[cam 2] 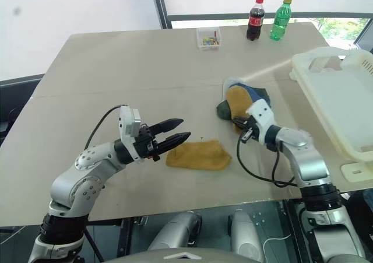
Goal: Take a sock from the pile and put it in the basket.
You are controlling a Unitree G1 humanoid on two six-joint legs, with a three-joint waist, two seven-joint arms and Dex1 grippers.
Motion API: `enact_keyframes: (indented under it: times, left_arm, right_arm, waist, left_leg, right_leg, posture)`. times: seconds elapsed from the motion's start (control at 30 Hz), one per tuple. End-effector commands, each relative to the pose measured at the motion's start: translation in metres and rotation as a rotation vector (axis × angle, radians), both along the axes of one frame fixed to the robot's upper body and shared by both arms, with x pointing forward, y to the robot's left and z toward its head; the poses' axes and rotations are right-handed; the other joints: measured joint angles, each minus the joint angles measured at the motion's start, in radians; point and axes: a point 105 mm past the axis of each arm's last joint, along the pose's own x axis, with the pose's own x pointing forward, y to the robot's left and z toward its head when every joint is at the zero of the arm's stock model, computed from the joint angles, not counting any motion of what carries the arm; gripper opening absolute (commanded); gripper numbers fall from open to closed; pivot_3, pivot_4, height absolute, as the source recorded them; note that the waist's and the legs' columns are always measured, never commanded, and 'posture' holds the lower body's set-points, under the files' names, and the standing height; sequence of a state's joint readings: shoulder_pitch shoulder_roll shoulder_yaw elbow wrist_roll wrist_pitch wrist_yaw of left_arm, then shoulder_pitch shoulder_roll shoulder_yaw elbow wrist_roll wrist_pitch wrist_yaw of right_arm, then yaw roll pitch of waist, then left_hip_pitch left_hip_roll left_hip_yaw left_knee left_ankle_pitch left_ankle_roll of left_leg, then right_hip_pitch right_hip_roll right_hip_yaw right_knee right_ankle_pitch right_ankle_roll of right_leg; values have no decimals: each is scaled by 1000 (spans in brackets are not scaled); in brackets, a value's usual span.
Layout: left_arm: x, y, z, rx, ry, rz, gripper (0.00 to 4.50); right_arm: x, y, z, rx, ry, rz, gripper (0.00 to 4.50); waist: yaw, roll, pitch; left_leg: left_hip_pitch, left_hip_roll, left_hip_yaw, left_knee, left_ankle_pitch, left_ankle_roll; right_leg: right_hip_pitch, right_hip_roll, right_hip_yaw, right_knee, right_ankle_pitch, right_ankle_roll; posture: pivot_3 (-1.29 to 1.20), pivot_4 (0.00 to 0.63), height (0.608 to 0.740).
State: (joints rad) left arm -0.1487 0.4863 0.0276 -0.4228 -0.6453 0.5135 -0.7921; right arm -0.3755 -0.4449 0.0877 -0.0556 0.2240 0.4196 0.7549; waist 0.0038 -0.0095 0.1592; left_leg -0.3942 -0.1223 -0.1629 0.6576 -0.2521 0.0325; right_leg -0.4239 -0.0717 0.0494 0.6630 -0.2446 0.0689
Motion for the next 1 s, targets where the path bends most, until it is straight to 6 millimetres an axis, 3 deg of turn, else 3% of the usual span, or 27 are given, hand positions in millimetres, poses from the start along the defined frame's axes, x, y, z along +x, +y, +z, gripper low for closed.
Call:
enact_keyframes:
  times: [0.03,0.37,0.53,0.6,0.77,1.0]
  left_arm:
    - [-3,0,5,-3,-38,-4,2745]
    - [-2,12,2,7,-26,41,2745]
    - [-3,18,2,18,-25,62,2745]
    - [-4,20,2,20,-25,72,2745]
    - [-5,20,3,22,-29,76,2745]
    - [-3,18,3,27,-30,52,2745]
  right_arm:
    - [0,16,24,39,-67,55,131]
    - [-5,66,25,48,-82,212,131]
    - [4,63,34,-2,-137,171,131]
    - [1,55,36,-21,-160,144,658]
    - [-9,36,32,-77,-165,51,2806]
    - [-9,24,22,-121,-166,-89,2806]
  waist:
    - [-2,0,0]
    - [-17,0,0]
    - [-15,0,0]
    - [-11,0,0]
    - [-13,0,0]
    - [-16,0,0]
  left_leg:
    - [0,0,0,0,0,0]
    - [0,0,0,0,0,0]
    - [0,0,0,-1,0,0]
    - [0,0,0,-1,0,0]
    - [0,0,0,-3,0,0]
    - [0,0,2,-3,0,0]
  right_leg:
    - [0,0,0,0,0,0]
    - [0,0,0,0,0,0]
    - [-1,0,0,0,0,0]
    - [-1,0,0,0,0,0]
    - [-2,0,0,0,0,0]
    - [-3,0,2,1,0,0]
  posture:
    - [0,150,729]
    - [0,150,729]
    - [0,150,729]
    - [0,150,729]
    - [0,150,729]
    - [0,150,729]
